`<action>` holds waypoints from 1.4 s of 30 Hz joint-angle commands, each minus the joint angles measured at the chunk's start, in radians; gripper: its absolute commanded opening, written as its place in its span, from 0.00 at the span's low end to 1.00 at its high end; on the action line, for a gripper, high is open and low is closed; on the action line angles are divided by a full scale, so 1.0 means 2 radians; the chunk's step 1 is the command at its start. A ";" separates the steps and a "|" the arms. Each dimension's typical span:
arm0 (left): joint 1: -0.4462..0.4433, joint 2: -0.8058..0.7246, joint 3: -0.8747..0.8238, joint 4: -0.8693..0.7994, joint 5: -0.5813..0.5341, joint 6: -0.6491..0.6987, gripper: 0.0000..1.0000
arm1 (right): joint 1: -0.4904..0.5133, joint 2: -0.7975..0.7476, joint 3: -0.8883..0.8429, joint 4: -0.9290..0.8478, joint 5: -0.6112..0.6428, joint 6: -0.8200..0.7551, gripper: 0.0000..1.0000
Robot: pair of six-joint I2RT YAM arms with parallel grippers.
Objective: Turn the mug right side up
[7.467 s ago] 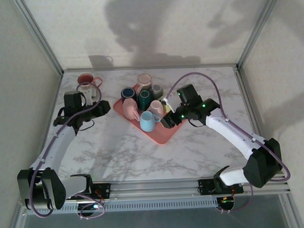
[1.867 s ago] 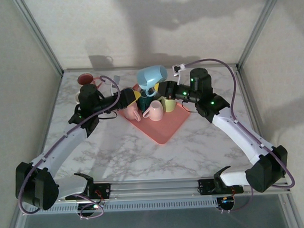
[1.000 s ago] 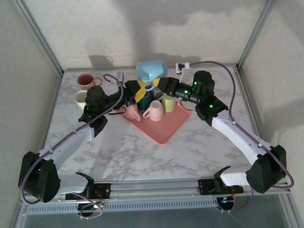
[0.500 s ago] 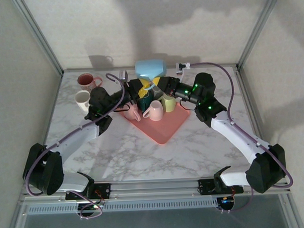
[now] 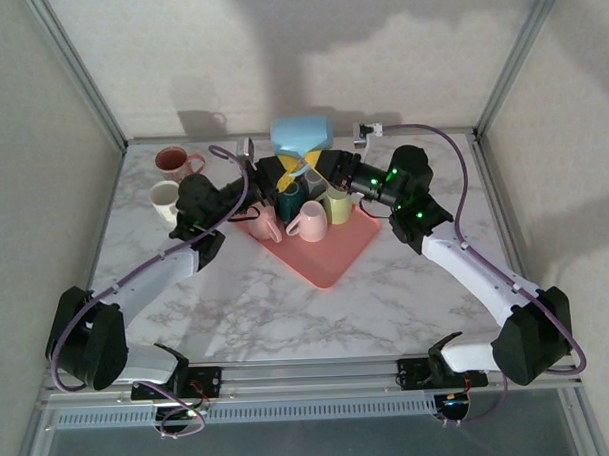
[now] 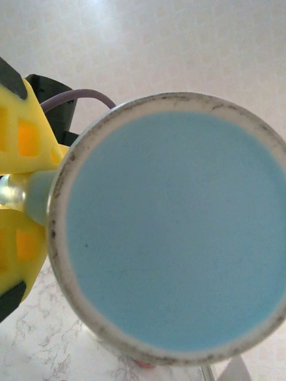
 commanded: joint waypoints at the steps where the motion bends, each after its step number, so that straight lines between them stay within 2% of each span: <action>1: -0.005 -0.034 0.019 0.006 -0.025 0.045 0.00 | 0.004 -0.001 0.004 0.035 -0.003 -0.015 0.00; 6: -0.005 -0.061 0.006 0.013 -0.071 0.091 0.00 | 0.004 0.003 0.007 0.021 -0.002 -0.019 0.00; 8: -0.004 -0.072 -0.001 0.023 -0.091 0.105 0.00 | 0.004 0.006 0.007 0.021 -0.004 -0.020 0.03; 11: -0.005 -0.086 -0.012 0.034 -0.114 0.128 0.00 | 0.004 0.009 0.005 0.028 -0.007 -0.017 0.13; 18: -0.005 -0.102 -0.018 0.031 -0.132 0.161 0.00 | 0.004 0.019 0.009 0.016 -0.007 -0.015 0.43; 26: -0.004 -0.129 -0.014 -0.038 -0.154 0.223 0.00 | 0.003 0.004 0.007 -0.029 0.003 -0.051 0.50; 29: -0.003 -0.142 0.001 -0.102 -0.170 0.260 0.00 | 0.002 -0.011 0.014 -0.092 0.022 -0.094 0.50; 34: -0.003 -0.147 0.055 -0.290 -0.215 0.347 0.00 | 0.002 -0.028 0.057 -0.279 0.087 -0.202 0.49; 38: -0.003 -0.148 0.092 -0.434 -0.285 0.409 0.00 | 0.002 -0.026 0.097 -0.406 0.146 -0.279 0.50; 42: -0.003 -0.154 0.103 -0.527 -0.357 0.443 0.00 | 0.002 -0.017 0.120 -0.488 0.202 -0.325 0.52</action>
